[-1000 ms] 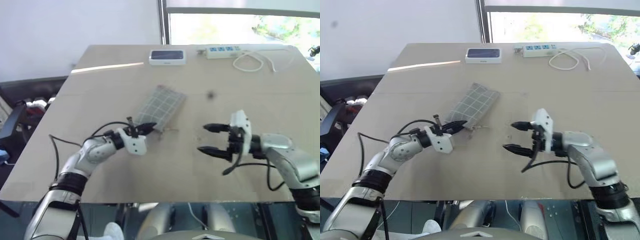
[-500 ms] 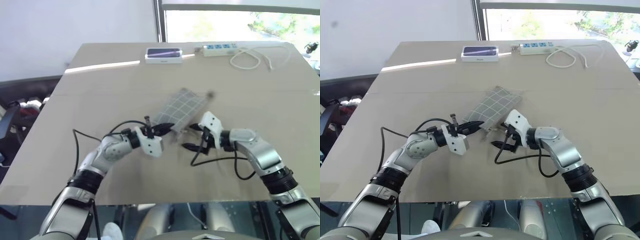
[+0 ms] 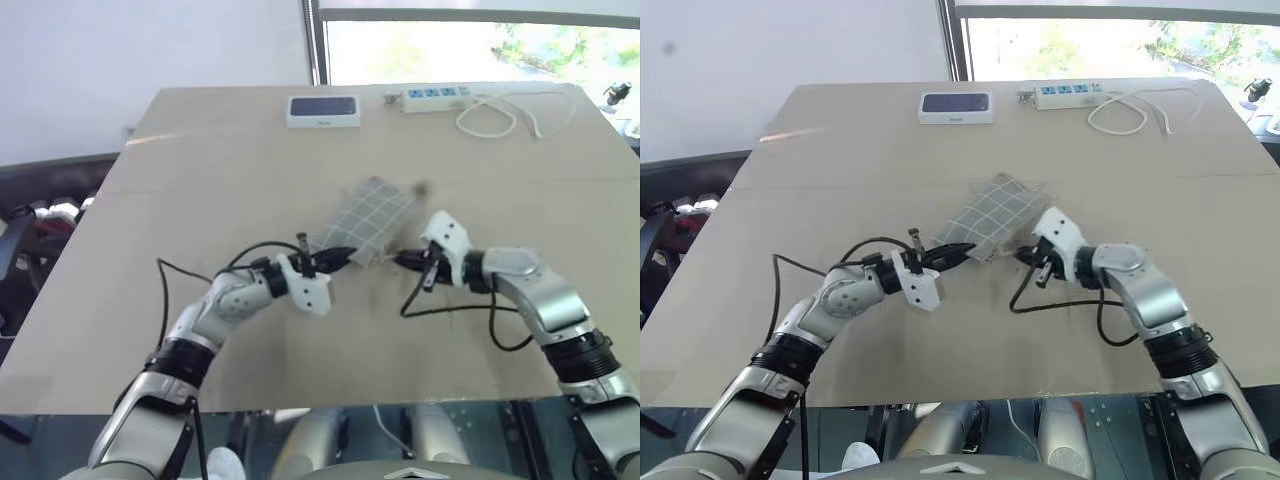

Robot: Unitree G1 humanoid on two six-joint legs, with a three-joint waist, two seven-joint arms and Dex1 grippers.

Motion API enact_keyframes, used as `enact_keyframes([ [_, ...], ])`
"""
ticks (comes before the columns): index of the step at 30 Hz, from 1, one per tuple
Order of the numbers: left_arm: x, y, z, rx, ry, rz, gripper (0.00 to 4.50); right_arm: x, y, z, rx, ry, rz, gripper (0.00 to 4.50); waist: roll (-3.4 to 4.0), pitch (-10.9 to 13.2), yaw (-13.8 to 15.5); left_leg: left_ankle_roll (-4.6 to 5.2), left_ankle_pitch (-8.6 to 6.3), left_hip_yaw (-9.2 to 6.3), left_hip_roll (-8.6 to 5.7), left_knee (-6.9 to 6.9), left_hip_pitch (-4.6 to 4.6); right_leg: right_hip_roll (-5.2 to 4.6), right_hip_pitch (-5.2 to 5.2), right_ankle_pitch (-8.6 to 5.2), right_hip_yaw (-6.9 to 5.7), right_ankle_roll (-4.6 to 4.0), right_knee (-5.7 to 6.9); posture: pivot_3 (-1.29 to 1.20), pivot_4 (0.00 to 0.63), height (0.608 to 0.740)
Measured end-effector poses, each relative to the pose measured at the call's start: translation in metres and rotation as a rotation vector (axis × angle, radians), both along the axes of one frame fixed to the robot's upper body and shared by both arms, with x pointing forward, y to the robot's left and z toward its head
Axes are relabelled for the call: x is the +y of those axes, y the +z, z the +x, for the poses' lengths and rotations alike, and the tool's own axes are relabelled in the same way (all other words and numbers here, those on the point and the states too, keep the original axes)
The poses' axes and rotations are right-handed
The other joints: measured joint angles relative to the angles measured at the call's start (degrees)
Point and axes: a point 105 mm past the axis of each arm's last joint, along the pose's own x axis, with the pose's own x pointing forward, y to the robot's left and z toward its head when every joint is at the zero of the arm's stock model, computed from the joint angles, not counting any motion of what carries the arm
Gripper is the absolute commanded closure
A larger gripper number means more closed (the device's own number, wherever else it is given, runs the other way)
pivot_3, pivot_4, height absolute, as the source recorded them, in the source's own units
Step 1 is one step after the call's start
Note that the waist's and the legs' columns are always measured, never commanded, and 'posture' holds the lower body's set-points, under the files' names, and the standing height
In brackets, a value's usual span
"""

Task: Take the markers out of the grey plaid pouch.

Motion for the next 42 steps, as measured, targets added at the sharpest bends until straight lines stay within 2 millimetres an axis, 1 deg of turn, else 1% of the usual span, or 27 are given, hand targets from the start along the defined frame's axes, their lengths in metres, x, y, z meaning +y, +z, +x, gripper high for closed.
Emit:
enact_keyframes([
  [2, -0.002, 0.001, 0.001, 0.014, 0.005, -0.028, 4.50, -0.019, 0.001, 0.017, -0.016, -0.120, -0.005, 4.43, 0.00, 0.0, 0.0, 0.00, 0.00, 0.02, 0.00, 0.03, 0.00, 0.00, -0.01, 0.00, 0.02, 0.00, 0.05, 0.00, 0.150, 0.738],
  [4, -0.005, 0.004, 0.002, 0.031, 0.010, -0.066, 4.50, -0.053, 0.009, 0.037, -0.048, -0.291, -0.021, 4.43, 0.00, 0.0, 0.0, 0.00, 0.00, 0.02, 0.00, 0.08, 0.00, 0.00, 0.00, 0.00, 0.03, 0.00, 0.07, 0.00, 0.150, 0.738],
  [6, -0.006, 0.009, 0.003, 0.042, 0.017, -0.095, 4.50, -0.083, 0.018, 0.048, -0.076, -0.422, -0.033, 4.43, 0.00, 0.0, 0.1, -0.01, 0.00, 0.01, 0.00, 0.08, -0.02, -0.01, 0.00, 0.00, 0.02, 0.00, 0.04, 0.00, 0.150, 0.738],
  [8, -0.009, 0.014, 0.003, 0.049, 0.015, -0.123, 4.50, -0.097, 0.021, 0.053, -0.090, -0.493, -0.040, 4.43, 0.00, 0.0, 0.0, 0.00, 0.00, 0.03, 0.00, 0.07, -0.02, -0.02, 0.03, 0.00, 0.05, 0.00, 0.04, 0.00, 0.150, 0.738],
  [11, -0.012, 0.019, 0.003, 0.075, 0.014, -0.160, 4.50, -0.120, 0.013, 0.058, -0.076, -0.618, -0.064, 4.43, 0.00, 0.0, -0.2, 0.00, 0.01, 0.11, 0.01, 0.07, -0.02, -0.02, 0.00, 0.00, 0.12, 0.00, 0.05, 0.00, 0.150, 0.738],
  [12, -0.014, 0.020, 0.004, 0.090, 0.016, -0.176, 4.50, -0.122, 0.012, 0.058, -0.072, -0.625, -0.066, 4.43, 0.00, 0.0, -0.2, 0.00, 0.01, 0.12, 0.01, 0.07, -0.02, -0.02, 0.00, 0.00, 0.14, 0.00, 0.05, 0.00, 0.150, 0.738],
  [14, -0.017, 0.025, 0.006, 0.131, 0.024, -0.233, 4.50, -0.123, 0.013, 0.058, -0.078, -0.622, -0.069, 4.43, 0.00, 0.0, -0.2, 0.00, 0.01, 0.12, 0.01, 0.09, -0.03, -0.01, 0.00, 0.00, 0.15, 0.00, 0.07, 0.00, 0.150, 0.738],
  [17, -0.014, 0.036, 0.010, 0.181, 0.047, -0.308, 4.50, -0.118, 0.026, 0.053, -0.103, -0.554, -0.078, 4.43, 0.01, 0.0, -0.2, 0.00, 0.01, 0.11, 0.02, 0.13, -0.06, -0.01, -0.01, 0.00, 0.14, 0.00, 0.09, 0.00, 0.150, 0.738],
  [19, -0.013, 0.043, 0.012, 0.227, 0.056, -0.362, 4.50, -0.103, 0.042, 0.039, -0.103, -0.439, -0.078, 3.89, 0.00, 0.0, -0.2, 0.01, 0.00, 0.07, 0.04, 0.17, -0.11, 0.00, 0.00, 0.00, 0.12, 0.00, 0.05, 0.00, 0.150, 0.738],
  [20, -0.015, 0.044, 0.012, 0.242, 0.052, -0.371, 4.50, -0.097, 0.046, 0.033, -0.098, -0.394, -0.081, 3.70, 0.01, 0.0, -0.2, 0.01, 0.00, 0.08, 0.04, 0.18, -0.11, 0.00, 0.00, 0.00, 0.12, 0.00, 0.05, 0.00, 0.150, 0.738],
  [21, -0.018, 0.045, 0.011, 0.270, 0.047, -0.387, 4.50, -0.084, 0.052, 0.022, -0.081, -0.315, -0.087, 3.13, 0.00, 0.0, -0.1, 0.01, 0.00, 0.06, 0.04, 0.20, -0.13, 0.00, 0.02, 0.00, 0.11, 0.00, 0.02, 0.00, 0.150, 0.738],
  [23, -0.021, 0.044, 0.010, 0.304, 0.042, -0.407, 4.50, -0.070, 0.057, 0.011, -0.056, -0.238, -0.077, 2.25, -0.01, 0.0, -0.1, 0.01, 0.00, 0.06, 0.04, 0.25, -0.13, 0.00, 0.04, 0.00, 0.09, 0.00, 0.03, 0.00, 0.150, 0.738],
  [24, -0.022, 0.043, 0.009, 0.321, 0.039, -0.414, 4.50, -0.064, 0.059, 0.005, -0.038, -0.206, -0.071, 1.91, -0.01, 0.0, 0.0, 0.01, 0.00, 0.06, 0.04, 0.27, -0.13, 0.00, 0.04, 0.00, 0.09, 0.00, 0.04, 0.00, 0.150, 0.738],
  [25, -0.023, 0.042, 0.008, 0.338, 0.039, -0.417, 4.50, -0.057, 0.063, -0.002, -0.016, -0.171, -0.057, 1.38, -0.01, 0.0, 0.0, 0.01, 0.00, 0.04, 0.04, 0.31, -0.14, 0.00, 0.06, 0.00, 0.09, 0.00, 0.05, 0.00, 0.150, 0.738],
  [26, -0.024, 0.041, 0.008, 0.350, 0.040, -0.422, 4.50, -0.052, 0.067, -0.006, -0.009, -0.149, -0.044, 0.97, -0.01, 0.0, 0.0, 0.01, 0.00, 0.01, 0.04, 0.34, -0.14, 0.00, 0.08, 0.00, 0.09, 0.00, 0.06, 0.00, 0.150, 0.738],
  [28, -0.025, 0.041, 0.007, 0.363, 0.039, -0.433, 4.50, -0.045, 0.074, -0.012, -0.002, -0.121, -0.022, 0.97, -0.01, 0.0, 0.0, 0.01, 0.00, -0.02, 0.04, 0.40, -0.14, 0.00, 0.12, 0.01, 0.11, 0.00, 0.07, 0.00, 0.150, 0.738],
  [29, -0.026, 0.041, 0.007, 0.378, 0.035, -0.441, 4.50, -0.041, 0.081, -0.014, -0.006, -0.106, -0.008, 0.97, -0.01, 0.0, 0.1, 0.01, 0.00, -0.03, 0.04, 0.45, -0.14, 0.00, 0.15, 0.01, 0.10, 0.00, 0.08, 0.00, 0.150, 0.738],
  [30, -0.027, 0.040, 0.006, 0.383, 0.032, -0.442, 4.50, -0.039, 0.084, -0.015, -0.012, -0.098, -0.001, 1.40, -0.01, 0.0, 0.1, 0.01, 0.00, -0.04, 0.04, 0.46, -0.14, 0.00, 0.16, 0.01, 0.10, 0.00, 0.07, 0.00, 0.150, 0.738],
  [31, -0.028, 0.040, 0.006, 0.393, 0.029, -0.446, 4.50, -0.034, 0.090, -0.016, -0.016, -0.083, 0.017, 1.68, -0.01, 0.0, 0.1, 0.01, -0.01, -0.04, 0.03, 0.46, -0.14, -0.01, 0.17, 0.01, 0.10, 0.00, 0.07, 0.00, 0.150, 0.738],
  [32, -0.029, 0.039, 0.006, 0.399, 0.027, -0.449, 4.50, -0.031, 0.092, -0.017, -0.015, -0.074, 0.026, 2.05, -0.02, 0.0, 0.1, 0.01, -0.01, -0.06, 0.04, 0.46, -0.14, -0.01, 0.17, 0.01, 0.10, 0.00, 0.06, 0.00, 0.150, 0.738],
  [33, -0.029, 0.039, 0.006, 0.401, 0.027, -0.450, 4.50, -0.031, 0.092, -0.017, -0.014, -0.073, 0.027, 2.22, -0.02, 0.0, 0.1, 0.01, -0.01, -0.06, 0.04, 0.46, -0.14, -0.01, 0.17, 0.01, 0.09, 0.00, 0.06, 0.00, 0.150, 0.738],
  [35, -0.031, 0.039, 0.006, 0.409, 0.023, -0.452, 4.50, -0.025, 0.094, -0.018, -0.005, -0.062, 0.052, 2.99, -0.02, 0.0, 0.2, 0.01, -0.01, -0.05, 0.03, 0.46, -0.15, -0.01, 0.16, 0.01, 0.11, 0.00, 0.06, 0.00, 0.150, 0.738],
  [36, -0.031, 0.039, 0.006, 0.411, 0.020, -0.452, 4.50, -0.024, 0.094, -0.017, -0.003, -0.062, 0.058, 3.59, -0.02, 0.0, 0.2, 0.01, -0.01, -0.05, 0.03, 0.46, -0.16, -0.02, 0.16, 0.01, 0.11, 0.00, 0.05, 0.00, 0.150, 0.738],
  [38, -0.032, 0.038, 0.005, 0.414, 0.012, -0.449, 4.50, -0.021, 0.097, -0.016, -0.008, -0.061, 0.071, 4.36, -0.02, 0.0, 0.1, 0.01, -0.01, -0.04, 0.03, 0.46, -0.16, -0.02, 0.16, 0.01, 0.10, 0.00, 0.05, 0.00, 0.150, 0.738],
  [39, -0.034, 0.038, 0.005, 0.416, 0.009, -0.452, 4.50, -0.020, 0.100, -0.015, -0.015, -0.060, 0.075, 4.46, -0.02, 0.0, 0.1, 0.01, -0.01, -0.04, 0.03, 0.47, -0.16, -0.02, 0.16, 0.01, 0.10, 0.00, 0.06, 0.00, 0.150, 0.738],
  [42, -0.037, 0.039, 0.004, 0.422, -0.004, -0.457, 4.50, -0.020, 0.099, -0.009, -0.010, -0.073, 0.081, 4.46, -0.03, 0.0, 0.1, 0.01, -0.01, -0.05, 0.03, 0.48, -0.16, -0.02, 0.17, 0.01, 0.10, 0.00, 0.06, 0.00, 0.150, 0.738],
])
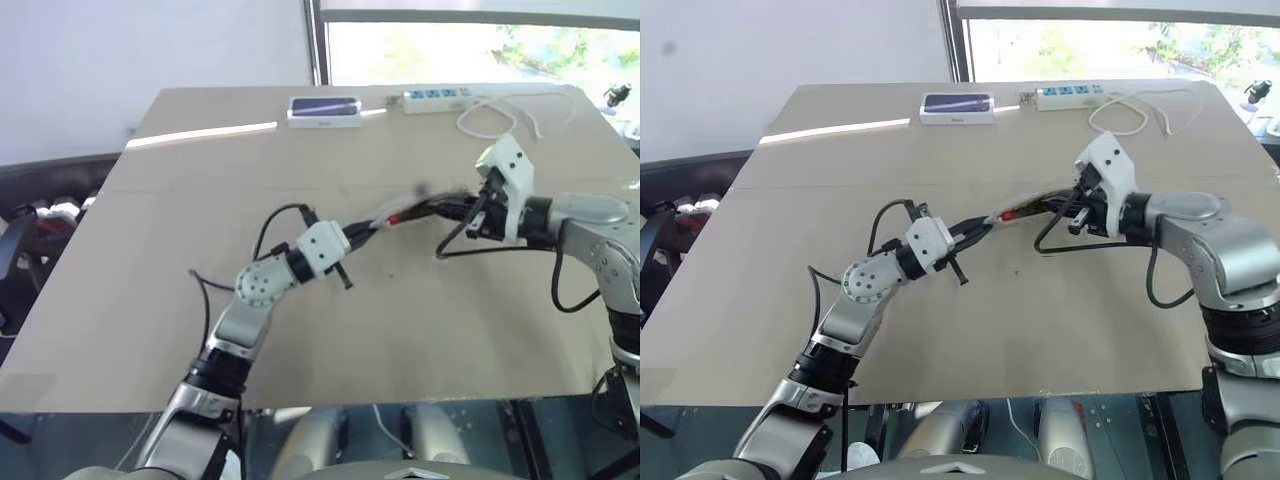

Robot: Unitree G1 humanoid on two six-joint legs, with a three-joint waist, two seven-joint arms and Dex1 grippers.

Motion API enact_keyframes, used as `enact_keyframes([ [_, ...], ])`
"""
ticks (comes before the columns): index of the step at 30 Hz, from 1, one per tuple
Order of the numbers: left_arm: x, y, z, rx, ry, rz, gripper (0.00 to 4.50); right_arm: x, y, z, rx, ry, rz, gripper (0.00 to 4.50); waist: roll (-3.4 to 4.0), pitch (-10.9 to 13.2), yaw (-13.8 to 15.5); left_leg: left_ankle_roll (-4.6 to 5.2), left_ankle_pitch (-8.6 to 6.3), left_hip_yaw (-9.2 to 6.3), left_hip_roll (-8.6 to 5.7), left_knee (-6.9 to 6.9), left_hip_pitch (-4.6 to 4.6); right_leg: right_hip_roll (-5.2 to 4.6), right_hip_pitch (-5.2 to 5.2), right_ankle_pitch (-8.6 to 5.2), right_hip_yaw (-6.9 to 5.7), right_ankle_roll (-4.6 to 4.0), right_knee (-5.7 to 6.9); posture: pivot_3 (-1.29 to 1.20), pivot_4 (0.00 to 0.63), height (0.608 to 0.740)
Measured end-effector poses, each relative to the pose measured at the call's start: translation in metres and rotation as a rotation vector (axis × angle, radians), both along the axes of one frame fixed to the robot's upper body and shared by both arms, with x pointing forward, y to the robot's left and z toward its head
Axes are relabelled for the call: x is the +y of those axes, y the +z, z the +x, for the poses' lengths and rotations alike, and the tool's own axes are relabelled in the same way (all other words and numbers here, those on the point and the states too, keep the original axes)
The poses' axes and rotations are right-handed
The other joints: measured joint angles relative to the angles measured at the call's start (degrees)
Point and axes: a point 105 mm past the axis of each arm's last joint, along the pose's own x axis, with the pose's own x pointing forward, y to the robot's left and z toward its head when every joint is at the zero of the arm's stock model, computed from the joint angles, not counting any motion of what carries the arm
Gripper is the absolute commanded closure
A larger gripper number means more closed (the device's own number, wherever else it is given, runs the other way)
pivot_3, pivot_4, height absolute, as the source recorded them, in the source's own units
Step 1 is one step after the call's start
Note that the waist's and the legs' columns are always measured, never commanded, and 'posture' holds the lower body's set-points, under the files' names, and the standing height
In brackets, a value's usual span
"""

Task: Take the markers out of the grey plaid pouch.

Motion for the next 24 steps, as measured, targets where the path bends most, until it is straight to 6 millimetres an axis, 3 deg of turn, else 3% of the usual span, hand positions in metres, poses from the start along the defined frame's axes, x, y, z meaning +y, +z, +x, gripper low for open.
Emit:
enact_keyframes([
  [9, -0.007, 0.005, -0.005, 0.039, -0.057, -0.040, 4.50, -0.007, -0.037, 0.015, 0.018, 0.015, -0.194, 4.46, 0.00, 0.0, -0.1, 0.00, 0.00, 0.02, 0.00, 0.04, -0.01, 0.00, -0.01, 0.00, -0.05, 0.00, 0.00, 0.00, 0.150, 0.738],
  [13, -0.011, 0.009, -0.010, 0.100, -0.104, -0.096, 4.50, -0.003, -0.032, 0.018, -0.047, 0.076, -0.281, 3.25, 0.00, 0.0, -0.2, 0.00, 0.00, 0.03, 0.00, 0.04, -0.01, 0.02, -0.02, 0.00, -0.06, 0.00, 0.01, 0.00, 0.150, 0.738],
  [20, -0.016, 0.007, -0.025, 0.304, -0.214, -0.198, 4.50, 0.001, -0.019, 0.003, -0.088, 0.213, -0.458, 0.06, 0.00, 0.0, -0.1, 0.00, 0.00, -0.01, 0.00, 0.05, -0.06, 0.01, -0.04, 0.00, -0.05, 0.00, -0.03, 0.00, 0.150, 0.738],
  [24, -0.016, -0.003, -0.035, 0.405, -0.269, -0.215, 4.50, 0.003, -0.021, -0.014, -0.050, 0.306, -0.568, 0.06, -0.01, 0.0, 0.0, 0.00, 0.00, -0.04, 0.01, 0.05, -0.03, 0.01, -0.01, 0.00, -0.05, 0.00, -0.06, 0.00, 0.150, 0.738],
])
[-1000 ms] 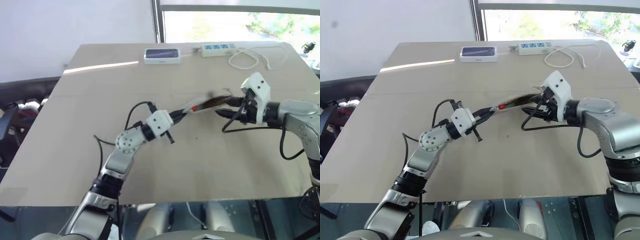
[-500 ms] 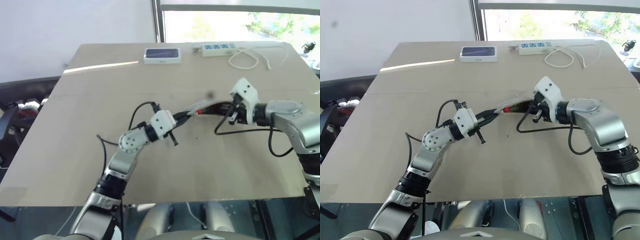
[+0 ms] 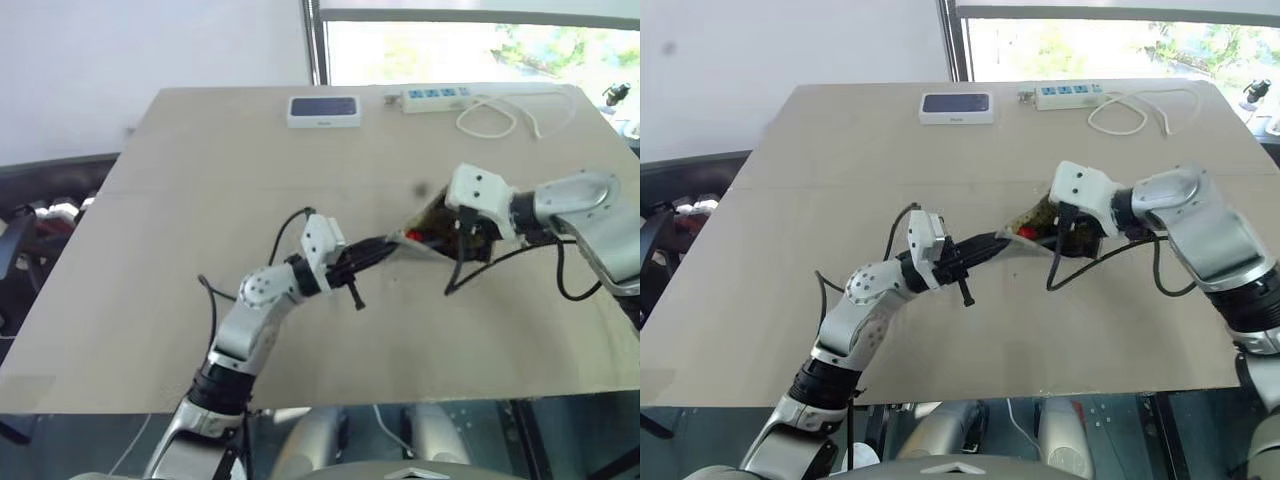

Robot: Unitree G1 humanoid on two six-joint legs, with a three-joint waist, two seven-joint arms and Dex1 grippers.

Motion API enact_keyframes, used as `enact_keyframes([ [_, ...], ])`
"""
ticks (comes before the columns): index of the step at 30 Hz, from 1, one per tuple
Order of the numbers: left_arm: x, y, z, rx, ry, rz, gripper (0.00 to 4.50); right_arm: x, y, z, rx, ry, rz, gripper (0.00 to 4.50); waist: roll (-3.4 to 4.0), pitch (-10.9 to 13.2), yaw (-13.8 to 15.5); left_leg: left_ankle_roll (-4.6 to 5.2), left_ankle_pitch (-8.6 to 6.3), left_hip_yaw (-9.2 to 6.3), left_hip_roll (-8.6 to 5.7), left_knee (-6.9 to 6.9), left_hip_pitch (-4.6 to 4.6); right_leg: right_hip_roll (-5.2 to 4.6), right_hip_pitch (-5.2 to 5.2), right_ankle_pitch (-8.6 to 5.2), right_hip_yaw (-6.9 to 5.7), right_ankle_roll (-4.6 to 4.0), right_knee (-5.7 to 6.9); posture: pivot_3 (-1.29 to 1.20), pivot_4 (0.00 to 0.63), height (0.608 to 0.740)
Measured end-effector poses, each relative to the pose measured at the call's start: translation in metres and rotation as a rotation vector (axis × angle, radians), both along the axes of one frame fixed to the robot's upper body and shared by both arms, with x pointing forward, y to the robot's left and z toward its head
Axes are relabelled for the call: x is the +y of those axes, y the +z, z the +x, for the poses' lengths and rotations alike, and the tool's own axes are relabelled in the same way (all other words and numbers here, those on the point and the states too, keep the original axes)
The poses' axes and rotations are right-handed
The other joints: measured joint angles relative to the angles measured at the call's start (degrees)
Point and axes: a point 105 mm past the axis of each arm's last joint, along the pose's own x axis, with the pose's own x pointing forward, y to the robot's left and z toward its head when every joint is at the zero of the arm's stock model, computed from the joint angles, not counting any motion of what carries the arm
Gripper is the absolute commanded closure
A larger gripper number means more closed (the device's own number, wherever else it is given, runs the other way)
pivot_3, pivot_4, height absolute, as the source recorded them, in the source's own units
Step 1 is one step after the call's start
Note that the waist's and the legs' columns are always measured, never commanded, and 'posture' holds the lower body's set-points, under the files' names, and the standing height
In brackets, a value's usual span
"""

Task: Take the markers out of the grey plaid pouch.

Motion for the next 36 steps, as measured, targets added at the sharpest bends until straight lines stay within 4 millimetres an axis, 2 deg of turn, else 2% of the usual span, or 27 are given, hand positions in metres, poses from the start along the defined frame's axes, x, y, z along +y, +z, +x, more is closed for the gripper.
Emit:
enact_keyframes([
  [6, -0.001, -0.015, -0.005, 0.065, -0.058, 0.010, 4.50, 0.013, -0.033, -0.006, 0.067, 0.055, -0.096, 0.06, -0.01, 0.0, 0.0, 0.00, 0.00, 0.00, 0.00, 0.06, 0.02, 0.00, 0.01, 0.00, 0.00, 0.00, 0.04, 0.00, 0.150, 0.738],
  [12, -0.004, -0.040, -0.001, 0.172, -0.066, -0.005, 4.50, 0.020, -0.069, 0.010, 0.067, 0.076, -0.184, 0.06, -0.02, 0.0, 0.0, 0.00, 0.00, 0.02, 0.00, 0.08, 0.05, 0.00, 0.02, 0.00, -0.03, 0.00, 0.05, 0.00, 0.150, 0.738],
  [16, -0.007, -0.038, 0.002, 0.169, -0.066, -0.010, 4.50, 0.023, -0.072, 0.021, 0.038, 0.104, -0.202, 0.06, -0.26, -0.2, -0.2, -0.01, 0.00, 0.01, 0.03, 0.12, 0.33, 0.06, 0.26, 0.01, -0.03, -0.02, 0.06, 0.00, 0.150, 0.738],
  [19, -0.007, -0.040, 0.003, 0.172, -0.063, -0.003, 4.50, 0.023, -0.076, 0.024, 0.035, 0.118, -0.203, 0.92, -0.32, -0.2, -0.1, 0.01, -0.03, -0.01, 0.03, 0.09, 0.94, 0.07, 0.91, 0.01, -0.03, -0.02, -0.02, 0.00, 0.150, 0.738],
  [24, -0.005, -0.040, 0.004, 0.167, -0.054, 0.003, 4.50, 0.017, -0.075, 0.025, 0.009, 0.109, -0.210, 3.11, -0.34, -0.2, 0.2, 0.04, -0.05, -0.08, 0.02, 0.08, 0.97, 0.07, 0.98, 0.01, -0.05, -0.02, -0.01, 0.00, 0.150, 0.738],
  [32, -0.003, -0.039, 0.005, 0.144, -0.045, 0.007, 4.50, 0.008, -0.072, 0.012, 0.011, 0.087, -0.191, 3.20, -0.34, -0.2, 1.1, 0.02, -0.05, -0.13, 0.01, 0.07, 0.47, 0.02, 0.54, 0.01, -0.09, -0.02, -0.11, 0.00, 0.150, 0.738],
  [36, -0.002, -0.040, 0.006, 0.138, -0.039, 0.014, 4.50, 0.004, -0.063, 0.004, 0.025, 0.063, -0.161, 3.20, -0.34, -0.2, 1.4, 0.02, -0.05, -0.13, 0.01, 0.10, 0.22, 0.02, 0.30, 0.01, -0.10, -0.02, -0.09, 0.00, 0.150, 0.738],
])
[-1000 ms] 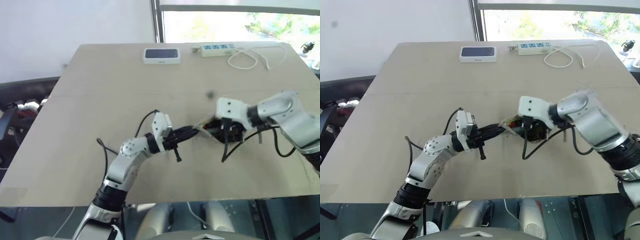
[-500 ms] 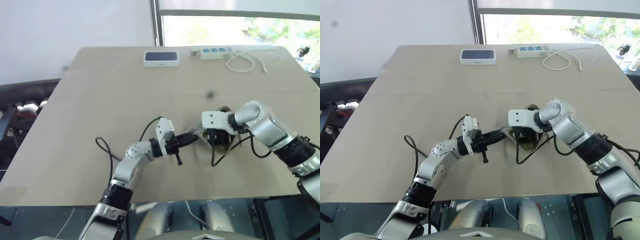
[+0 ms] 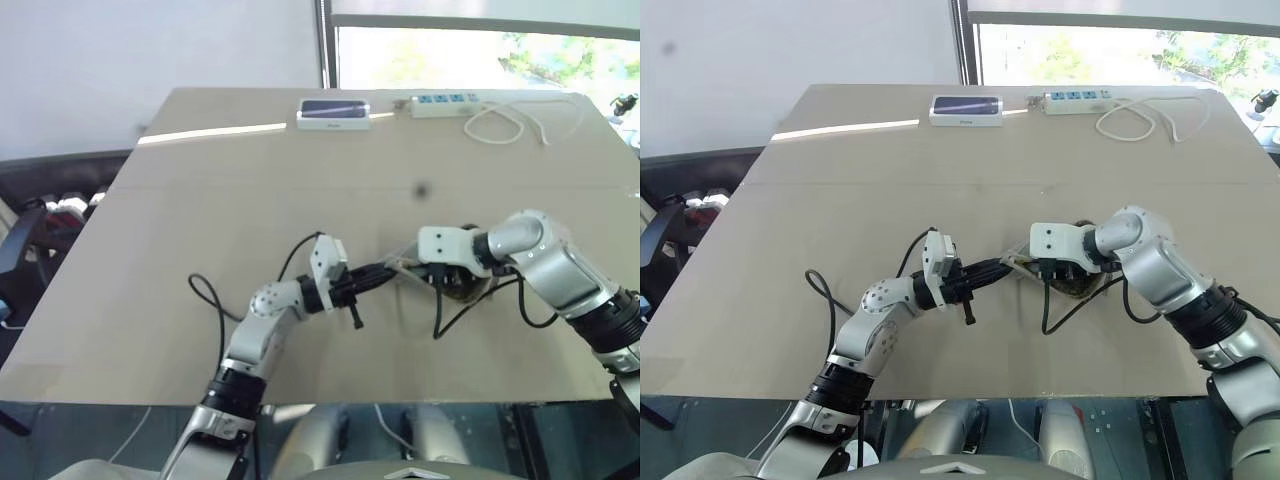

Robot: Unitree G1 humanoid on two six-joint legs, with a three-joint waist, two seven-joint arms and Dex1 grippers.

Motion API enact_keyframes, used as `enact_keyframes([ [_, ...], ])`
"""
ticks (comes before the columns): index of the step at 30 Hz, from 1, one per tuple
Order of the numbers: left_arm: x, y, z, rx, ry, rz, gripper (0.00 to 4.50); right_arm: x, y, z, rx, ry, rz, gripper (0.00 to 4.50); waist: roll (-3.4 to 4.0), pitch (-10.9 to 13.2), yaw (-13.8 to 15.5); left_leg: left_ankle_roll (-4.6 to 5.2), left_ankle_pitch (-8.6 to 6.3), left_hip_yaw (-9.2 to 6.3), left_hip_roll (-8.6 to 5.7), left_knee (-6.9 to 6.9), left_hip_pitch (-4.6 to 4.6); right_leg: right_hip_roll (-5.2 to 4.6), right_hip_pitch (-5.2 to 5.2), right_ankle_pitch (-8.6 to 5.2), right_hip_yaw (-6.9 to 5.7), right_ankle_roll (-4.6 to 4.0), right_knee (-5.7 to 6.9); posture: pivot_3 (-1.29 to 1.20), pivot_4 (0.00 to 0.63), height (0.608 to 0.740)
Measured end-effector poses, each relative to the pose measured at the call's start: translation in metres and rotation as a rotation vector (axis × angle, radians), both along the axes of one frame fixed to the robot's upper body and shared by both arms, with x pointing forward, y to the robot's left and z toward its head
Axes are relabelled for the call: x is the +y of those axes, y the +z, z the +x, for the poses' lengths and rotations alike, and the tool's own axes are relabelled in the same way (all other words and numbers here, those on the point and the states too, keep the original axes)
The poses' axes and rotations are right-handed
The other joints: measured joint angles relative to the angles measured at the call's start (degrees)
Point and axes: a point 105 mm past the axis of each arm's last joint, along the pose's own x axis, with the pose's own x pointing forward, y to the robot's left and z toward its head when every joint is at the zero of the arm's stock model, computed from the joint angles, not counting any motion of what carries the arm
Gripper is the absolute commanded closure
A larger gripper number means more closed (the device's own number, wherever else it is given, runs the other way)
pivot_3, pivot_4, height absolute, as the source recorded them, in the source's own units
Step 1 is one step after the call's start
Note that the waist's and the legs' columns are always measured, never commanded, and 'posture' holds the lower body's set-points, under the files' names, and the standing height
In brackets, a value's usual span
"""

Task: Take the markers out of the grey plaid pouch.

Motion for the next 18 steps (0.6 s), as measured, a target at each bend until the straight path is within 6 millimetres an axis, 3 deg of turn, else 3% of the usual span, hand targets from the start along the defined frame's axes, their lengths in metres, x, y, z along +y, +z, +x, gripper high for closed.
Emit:
enact_keyframes([
  [9, 0.000, 0.004, 0.000, -0.033, 0.002, -0.011, 4.50, -0.015, 0.027, -0.016, 0.002, -0.050, 0.041, 3.20, 0.04, 0.1, 0.0, 0.00, 0.00, 0.01, 0.00, -0.04, -0.10, -0.02, -0.05, 0.00, 0.01, 0.00, -0.02, 0.00, 0.150, 0.738],
  [18, -0.003, 0.002, -0.003, -0.033, -0.015, 0.000, 4.50, -0.023, 0.019, -0.024, 0.034, -0.077, 0.042, 3.20, 0.04, 0.1, 0.0, 0.00, 0.00, 0.01, 0.00, -0.04, -0.10, -0.02, -0.05, 0.00, 0.01, 0.00, -0.01, 0.00, 0.150, 0.738],
])
